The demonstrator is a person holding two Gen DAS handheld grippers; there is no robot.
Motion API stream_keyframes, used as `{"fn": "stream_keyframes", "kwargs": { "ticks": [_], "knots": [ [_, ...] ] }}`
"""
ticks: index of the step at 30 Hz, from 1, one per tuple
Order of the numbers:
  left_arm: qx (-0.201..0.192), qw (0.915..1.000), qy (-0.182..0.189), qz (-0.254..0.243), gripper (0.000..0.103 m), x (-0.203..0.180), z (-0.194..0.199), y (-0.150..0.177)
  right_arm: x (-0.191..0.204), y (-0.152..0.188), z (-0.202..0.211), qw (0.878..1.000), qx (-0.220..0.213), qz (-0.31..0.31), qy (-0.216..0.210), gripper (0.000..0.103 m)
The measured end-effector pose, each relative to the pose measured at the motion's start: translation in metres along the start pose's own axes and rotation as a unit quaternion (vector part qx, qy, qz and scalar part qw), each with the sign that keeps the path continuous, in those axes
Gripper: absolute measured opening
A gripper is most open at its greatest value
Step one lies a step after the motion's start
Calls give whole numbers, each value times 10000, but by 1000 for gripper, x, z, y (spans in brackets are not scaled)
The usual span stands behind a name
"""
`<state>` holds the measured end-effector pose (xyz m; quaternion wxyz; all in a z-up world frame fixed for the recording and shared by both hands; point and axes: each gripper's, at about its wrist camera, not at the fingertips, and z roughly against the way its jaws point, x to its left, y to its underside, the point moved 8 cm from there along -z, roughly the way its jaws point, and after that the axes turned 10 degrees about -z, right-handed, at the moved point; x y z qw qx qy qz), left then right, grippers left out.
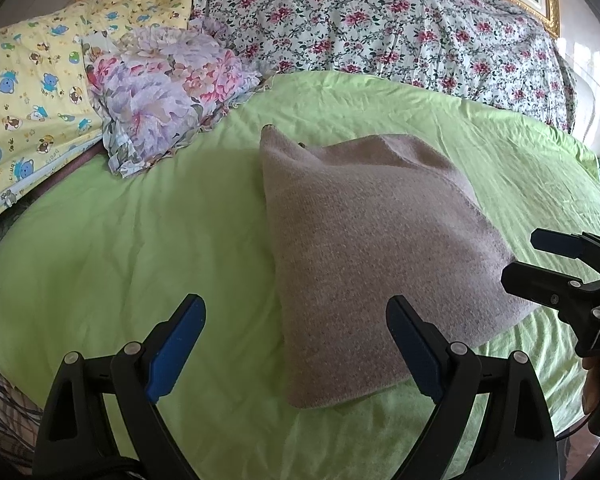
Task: Fold small clothes
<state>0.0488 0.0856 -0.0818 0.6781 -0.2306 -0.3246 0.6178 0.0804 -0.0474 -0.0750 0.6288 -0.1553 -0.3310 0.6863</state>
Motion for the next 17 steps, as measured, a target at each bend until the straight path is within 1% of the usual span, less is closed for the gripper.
{"fn": "stream_keyframes", "kwargs": {
  "ticks": [11,14,17],
  "knots": [
    [20,10000,-46,17,92,1,0,-1,-2,-2,0,10000,-15,12,-12,99],
    [67,9999,-36,87,92,2,-1,0,-5,-1,-1,10000,6,-24,-22,98],
    [39,9999,-115,57,92,2,0,-1,-8,-2,-2,10000,15,-18,-26,98]
  ]
}}
